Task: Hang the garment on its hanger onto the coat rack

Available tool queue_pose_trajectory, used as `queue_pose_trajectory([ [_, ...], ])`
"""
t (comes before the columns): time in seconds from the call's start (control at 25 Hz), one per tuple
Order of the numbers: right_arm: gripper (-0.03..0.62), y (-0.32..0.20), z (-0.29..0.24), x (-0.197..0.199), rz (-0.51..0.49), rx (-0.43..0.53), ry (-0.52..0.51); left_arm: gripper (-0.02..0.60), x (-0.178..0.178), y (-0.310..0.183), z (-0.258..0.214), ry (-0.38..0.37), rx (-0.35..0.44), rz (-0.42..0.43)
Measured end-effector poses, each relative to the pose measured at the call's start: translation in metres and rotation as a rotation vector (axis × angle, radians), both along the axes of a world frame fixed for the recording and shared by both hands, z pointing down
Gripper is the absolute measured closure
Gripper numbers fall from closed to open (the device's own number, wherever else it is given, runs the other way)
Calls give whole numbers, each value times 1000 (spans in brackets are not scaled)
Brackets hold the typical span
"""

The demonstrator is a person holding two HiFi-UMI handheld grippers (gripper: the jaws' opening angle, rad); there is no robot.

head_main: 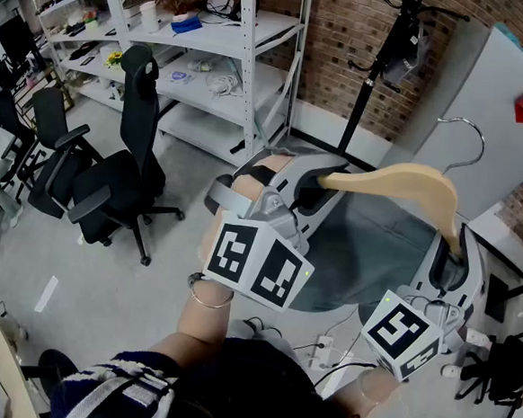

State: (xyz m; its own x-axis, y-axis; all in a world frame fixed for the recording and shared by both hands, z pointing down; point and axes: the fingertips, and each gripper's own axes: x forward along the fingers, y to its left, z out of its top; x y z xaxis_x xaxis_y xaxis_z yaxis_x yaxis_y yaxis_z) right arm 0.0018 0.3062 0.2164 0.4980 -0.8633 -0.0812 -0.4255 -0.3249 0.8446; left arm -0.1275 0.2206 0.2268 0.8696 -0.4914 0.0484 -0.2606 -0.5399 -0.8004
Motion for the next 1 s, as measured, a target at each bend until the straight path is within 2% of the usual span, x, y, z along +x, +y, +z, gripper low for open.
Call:
queue_pose_trajectory([
  [0.32, 490, 5, 4, 7, -6, 13, -13, 523, 8, 5, 5, -9, -6, -1],
  [0.72, 489, 4, 11, 35, -39, 5, -26, 523, 31, 9, 8, -11, 8, -39],
  [1.0, 489, -20, 22, 50, -70, -16, -36, 523, 44, -11, 21, -26, -20, -70],
])
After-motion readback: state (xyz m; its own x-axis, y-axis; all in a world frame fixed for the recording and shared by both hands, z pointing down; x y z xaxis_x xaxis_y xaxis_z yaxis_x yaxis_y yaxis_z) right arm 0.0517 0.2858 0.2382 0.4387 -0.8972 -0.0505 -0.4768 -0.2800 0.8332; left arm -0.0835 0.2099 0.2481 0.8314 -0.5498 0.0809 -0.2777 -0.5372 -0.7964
